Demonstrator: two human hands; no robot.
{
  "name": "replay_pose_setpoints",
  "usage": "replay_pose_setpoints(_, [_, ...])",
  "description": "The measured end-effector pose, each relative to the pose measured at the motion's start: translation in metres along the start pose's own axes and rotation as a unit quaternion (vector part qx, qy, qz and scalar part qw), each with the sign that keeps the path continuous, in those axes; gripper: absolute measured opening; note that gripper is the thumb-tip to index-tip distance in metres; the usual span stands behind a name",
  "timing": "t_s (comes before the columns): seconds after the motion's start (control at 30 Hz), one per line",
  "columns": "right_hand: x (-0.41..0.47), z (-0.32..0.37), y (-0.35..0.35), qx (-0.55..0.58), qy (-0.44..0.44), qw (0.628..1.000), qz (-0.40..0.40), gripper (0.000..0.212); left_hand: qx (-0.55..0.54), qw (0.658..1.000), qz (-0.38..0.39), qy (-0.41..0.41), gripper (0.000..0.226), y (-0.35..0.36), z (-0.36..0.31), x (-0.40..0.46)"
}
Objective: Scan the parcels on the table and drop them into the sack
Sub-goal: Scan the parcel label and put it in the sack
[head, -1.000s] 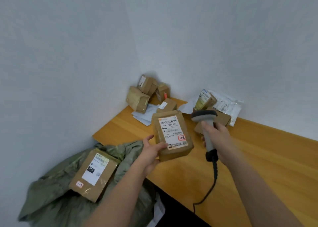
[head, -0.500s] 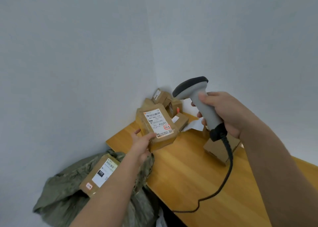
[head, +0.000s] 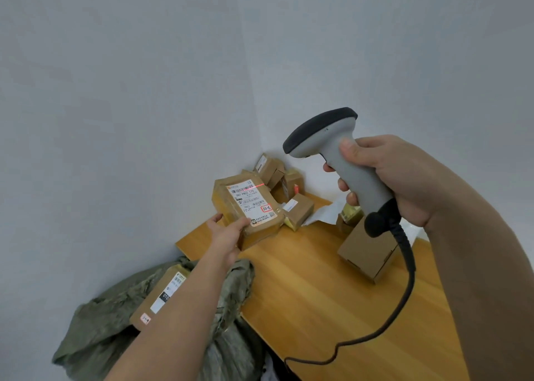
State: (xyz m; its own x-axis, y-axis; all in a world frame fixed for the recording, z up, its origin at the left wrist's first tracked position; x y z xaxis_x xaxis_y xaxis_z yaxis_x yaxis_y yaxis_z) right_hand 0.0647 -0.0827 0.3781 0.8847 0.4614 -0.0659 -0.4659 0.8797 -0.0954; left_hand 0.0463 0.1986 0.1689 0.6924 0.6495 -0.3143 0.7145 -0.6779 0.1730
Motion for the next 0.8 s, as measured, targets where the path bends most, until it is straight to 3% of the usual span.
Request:
replay_pose_setpoints(0.6, [-0.012, -0.012, -0.046, 0.035, -0.006, 0.999, -0.027, 0.031, 0.000, 1.000, 0.008, -0.012, 0.081, 0.030, 0.019, -0.006])
replay_pose_setpoints(0.8, [0.022, -0.067, -0.053, 0.137, 0.057, 0.987, -0.067, 0.031, -0.025, 0.993, 0.089, -0.069, 0.050, 0.047, 0.028, -0.014])
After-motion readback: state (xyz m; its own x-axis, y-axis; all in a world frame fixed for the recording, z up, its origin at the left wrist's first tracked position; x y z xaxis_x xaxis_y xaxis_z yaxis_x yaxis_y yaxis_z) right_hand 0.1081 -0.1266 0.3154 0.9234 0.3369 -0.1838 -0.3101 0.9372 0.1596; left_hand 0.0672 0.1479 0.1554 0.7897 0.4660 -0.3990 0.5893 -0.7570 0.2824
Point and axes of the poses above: each hand's wrist, its own x-axis towards the middle knuckle, its own y-axis out of the palm, z = x × y, the point moved 8 cm from there along x, towards the middle knuckle, and after that the axes turned 4 degrees about y, right-handed, at the moved point
